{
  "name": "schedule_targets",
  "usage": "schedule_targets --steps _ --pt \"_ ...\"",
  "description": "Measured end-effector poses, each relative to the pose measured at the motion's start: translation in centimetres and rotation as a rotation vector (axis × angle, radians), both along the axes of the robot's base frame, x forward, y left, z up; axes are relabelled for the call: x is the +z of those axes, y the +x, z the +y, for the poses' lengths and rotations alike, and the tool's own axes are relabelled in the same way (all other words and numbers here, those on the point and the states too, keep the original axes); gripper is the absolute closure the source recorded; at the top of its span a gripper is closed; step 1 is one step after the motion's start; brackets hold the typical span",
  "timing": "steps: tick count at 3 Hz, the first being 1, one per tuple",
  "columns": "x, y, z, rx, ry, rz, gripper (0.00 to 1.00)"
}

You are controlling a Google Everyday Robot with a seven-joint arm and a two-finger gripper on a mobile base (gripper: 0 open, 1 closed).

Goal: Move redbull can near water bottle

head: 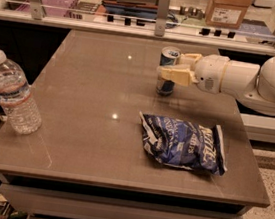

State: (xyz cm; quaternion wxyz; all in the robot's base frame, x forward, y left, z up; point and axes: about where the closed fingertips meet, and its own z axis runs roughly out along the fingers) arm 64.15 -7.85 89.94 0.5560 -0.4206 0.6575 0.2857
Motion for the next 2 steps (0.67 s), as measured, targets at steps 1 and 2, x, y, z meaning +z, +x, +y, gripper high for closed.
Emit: schedule_targets --steps 1,2 --pt "0.00 -0.02 0.23 0.004 0.000 0.000 0.87" --pt "0.01 -0.03 0.49 0.008 0.001 0.000 1.00"
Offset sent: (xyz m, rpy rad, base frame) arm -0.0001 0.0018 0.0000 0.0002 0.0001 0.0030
